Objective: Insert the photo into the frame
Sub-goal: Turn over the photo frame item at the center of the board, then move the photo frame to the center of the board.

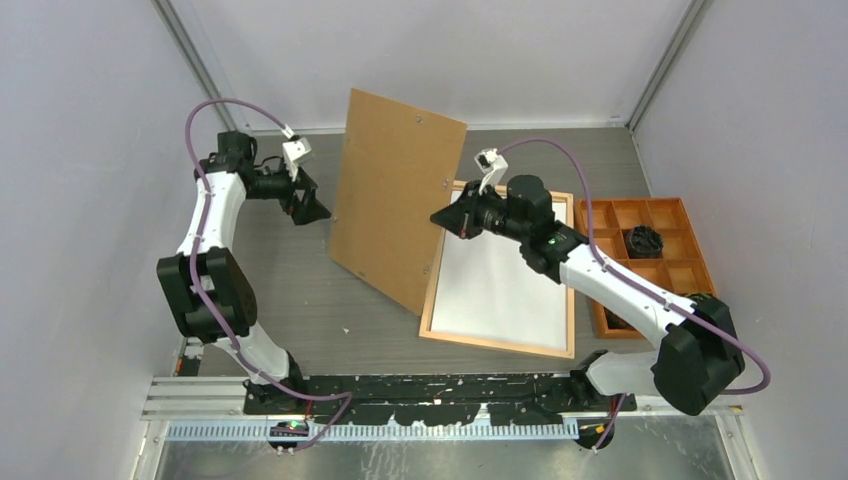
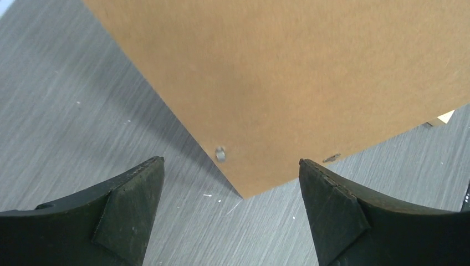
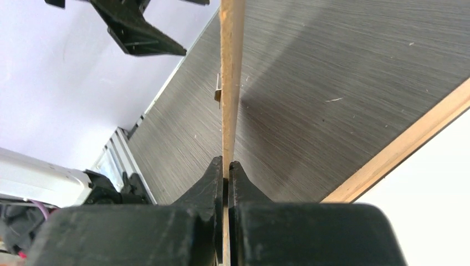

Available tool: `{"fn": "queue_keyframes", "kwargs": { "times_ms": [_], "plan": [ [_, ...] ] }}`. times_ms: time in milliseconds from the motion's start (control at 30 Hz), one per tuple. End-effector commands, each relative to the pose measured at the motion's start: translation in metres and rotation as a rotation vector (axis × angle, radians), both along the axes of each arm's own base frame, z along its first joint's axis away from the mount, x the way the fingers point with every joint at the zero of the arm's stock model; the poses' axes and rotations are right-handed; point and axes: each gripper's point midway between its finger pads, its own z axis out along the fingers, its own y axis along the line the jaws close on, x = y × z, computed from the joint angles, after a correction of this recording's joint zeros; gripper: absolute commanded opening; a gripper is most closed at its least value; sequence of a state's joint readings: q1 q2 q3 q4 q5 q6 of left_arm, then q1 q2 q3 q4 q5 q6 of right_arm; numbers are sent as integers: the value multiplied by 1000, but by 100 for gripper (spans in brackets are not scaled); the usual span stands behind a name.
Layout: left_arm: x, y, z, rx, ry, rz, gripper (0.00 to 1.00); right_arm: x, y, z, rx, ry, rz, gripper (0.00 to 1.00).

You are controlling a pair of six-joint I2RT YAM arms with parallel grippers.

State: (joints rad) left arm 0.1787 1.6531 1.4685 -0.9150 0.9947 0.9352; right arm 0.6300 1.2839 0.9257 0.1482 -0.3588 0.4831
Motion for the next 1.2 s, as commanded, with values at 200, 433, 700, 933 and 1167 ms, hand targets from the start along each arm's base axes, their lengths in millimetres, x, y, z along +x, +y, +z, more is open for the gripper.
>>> {"fn": "queue_keyframes", "kwargs": {
  "times_ms": [200, 433, 700, 933, 1167],
  "plan": [
    [11, 7, -21, 62, 32, -5, 88, 15, -41, 60, 286, 198, -70, 1],
    [26, -3, -46, 138, 69, 70, 86, -9, -109, 74, 231, 262, -227, 1],
    [38, -80, -71, 144, 184, 81, 83, -59, -186, 88, 166, 199, -555, 1],
    [44, -178, -103, 147, 360, 41, 81, -112, -223, 89, 108, 200, -708, 1],
    [46, -239, -115, 98, 469, 1, 80, -146, -241, 93, 66, 182, -767, 1]
  ]
}}
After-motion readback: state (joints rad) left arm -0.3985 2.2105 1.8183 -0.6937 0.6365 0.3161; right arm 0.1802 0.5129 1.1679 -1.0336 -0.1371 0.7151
